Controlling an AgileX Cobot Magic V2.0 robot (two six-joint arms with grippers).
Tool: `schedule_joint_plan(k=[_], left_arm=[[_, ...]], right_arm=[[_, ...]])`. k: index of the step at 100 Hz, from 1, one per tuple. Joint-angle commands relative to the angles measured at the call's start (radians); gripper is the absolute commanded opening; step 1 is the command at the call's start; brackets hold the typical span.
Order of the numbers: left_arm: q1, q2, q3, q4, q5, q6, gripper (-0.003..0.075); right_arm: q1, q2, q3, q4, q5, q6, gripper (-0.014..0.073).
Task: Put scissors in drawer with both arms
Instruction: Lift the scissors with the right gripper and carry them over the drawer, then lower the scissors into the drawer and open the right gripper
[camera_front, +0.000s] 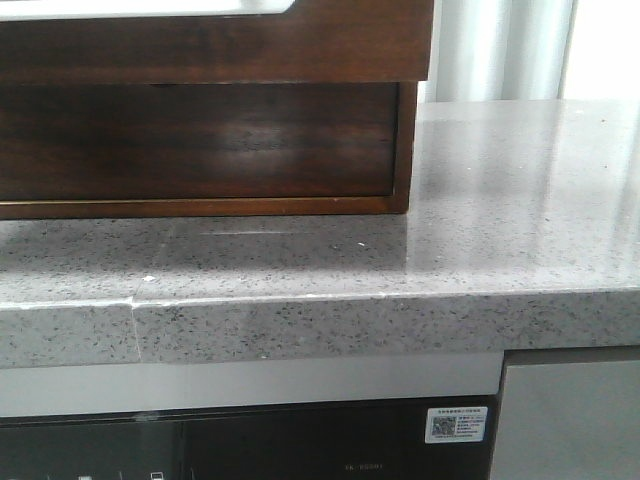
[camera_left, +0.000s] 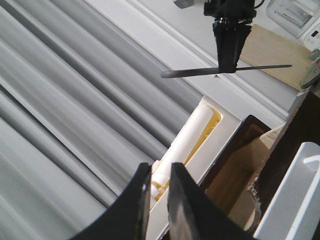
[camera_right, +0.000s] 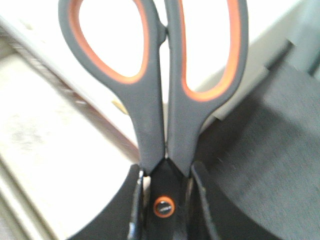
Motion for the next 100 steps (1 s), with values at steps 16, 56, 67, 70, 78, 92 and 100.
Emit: schedule_joint_plan(k=[16,56,67,70,78,92,100], left_arm=[[-0.001,0.006,-0.029,-0.051,-0.039,-0.016,0.0043],[-0.001,0.006,-0.029,-0.051,-0.039,-0.016,0.0043],[-0.001,0.006,-0.029,-0.051,-0.039,-0.016,0.0043],[-0.001,0.006,-0.029,-0.051,-0.039,-0.016,0.0043],[-0.001,0.006,-0.029,-0.051,-0.039,-0.016,0.0043],[-0.001,0.006,-0.029,-0.051,-0.039,-0.016,0.0043],[-0.001,0.006,-0.029,-0.051,-0.039,-0.016,0.0043]], right_arm=[[0.230,-0.041,-0.036,0.040,-0.143,-0.190,-0.0124],[0.401,0.076,-0.036,0.033,-0.288,-0.347,-0.0124],[0.401,0.119,-0.036,0.026,-0.288,-0.347,-0.0124],[0.401,0.130,-0.036,0.020,-0.288,-0.347,-0.0124],[0.401,0.155,-0.036,0.009,-0.288,-0.347,-0.0124],[0.401,0.185,-0.036,-0.013,-0.286,-0.347,-0.0124],[0.401,0.197,-0.036,-0.018,-0.280,-0.347,-0.0124]])
